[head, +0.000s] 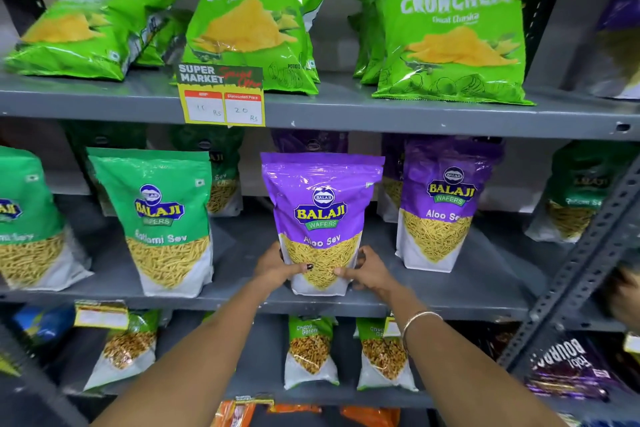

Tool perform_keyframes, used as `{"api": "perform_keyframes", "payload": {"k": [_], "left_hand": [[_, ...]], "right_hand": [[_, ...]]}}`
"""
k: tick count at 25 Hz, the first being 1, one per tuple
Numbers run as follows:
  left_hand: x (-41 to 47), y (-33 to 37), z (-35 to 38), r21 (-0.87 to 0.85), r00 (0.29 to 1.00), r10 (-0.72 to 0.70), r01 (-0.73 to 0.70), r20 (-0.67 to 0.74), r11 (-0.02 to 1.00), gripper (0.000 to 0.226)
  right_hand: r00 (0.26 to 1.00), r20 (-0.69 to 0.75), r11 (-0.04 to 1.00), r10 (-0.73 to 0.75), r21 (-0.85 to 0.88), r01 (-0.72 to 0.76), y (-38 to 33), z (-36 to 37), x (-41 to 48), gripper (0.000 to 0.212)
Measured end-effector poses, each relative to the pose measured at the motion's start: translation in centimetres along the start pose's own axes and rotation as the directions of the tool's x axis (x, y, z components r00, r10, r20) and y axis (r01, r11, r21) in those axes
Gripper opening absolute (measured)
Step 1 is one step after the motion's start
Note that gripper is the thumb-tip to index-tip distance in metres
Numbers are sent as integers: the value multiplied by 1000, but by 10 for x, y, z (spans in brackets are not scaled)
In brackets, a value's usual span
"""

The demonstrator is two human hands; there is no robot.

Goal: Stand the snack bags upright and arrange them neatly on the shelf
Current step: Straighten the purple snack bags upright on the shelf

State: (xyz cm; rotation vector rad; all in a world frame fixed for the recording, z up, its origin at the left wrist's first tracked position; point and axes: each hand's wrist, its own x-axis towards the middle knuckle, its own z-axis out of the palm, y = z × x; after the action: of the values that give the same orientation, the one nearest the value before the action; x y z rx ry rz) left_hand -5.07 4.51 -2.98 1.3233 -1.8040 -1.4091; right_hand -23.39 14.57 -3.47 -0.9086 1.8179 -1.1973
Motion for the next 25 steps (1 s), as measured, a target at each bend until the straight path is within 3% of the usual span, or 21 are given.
{"api": "perform_keyframes", "payload": {"k": [6,9,11,13,15,17,18,20,22,25], "left_hand": [[-16,13,-2,58,999,-35,33,29,998,68],[-18,22,-2,230,979,-183,159,91,960,72],[-22,34,-5,519,886,-427,282,183,807,58],[-31,55,3,705,731,-622,282,282,651,35],[-35,75,28,773,641,-674,192,369,605,34],[-39,93,67,754,592,-656,120,468,646,47],[-37,101,90,698,618,-595,103,513,709,56],[-24,112,130,501,772,-372,80,516,862,66],[0,117,165,271,915,-153,50,374,961,77],[32,119,205,8,984,24,-25,175,1000,88]], "right_hand": [[999,-13,999,36,-4,-36,-1,2,-8,55],[998,-17,997,53,-52,-54,-2,-1,-6,60],[998,-50,992,40,-114,-45,0,-10,-4,77],[993,-113,981,29,-186,-50,3,-30,-4,87],[973,-230,965,13,-252,-73,2,-61,-6,64],[928,-372,942,32,-299,-153,3,-103,-9,45],[897,-441,918,33,-342,-202,7,-129,-9,46],[867,-498,905,31,-355,-236,19,-175,-3,48],[902,-428,963,62,-213,-167,32,-210,9,53],[968,-249,999,6,-38,-16,35,-236,32,71]]}}
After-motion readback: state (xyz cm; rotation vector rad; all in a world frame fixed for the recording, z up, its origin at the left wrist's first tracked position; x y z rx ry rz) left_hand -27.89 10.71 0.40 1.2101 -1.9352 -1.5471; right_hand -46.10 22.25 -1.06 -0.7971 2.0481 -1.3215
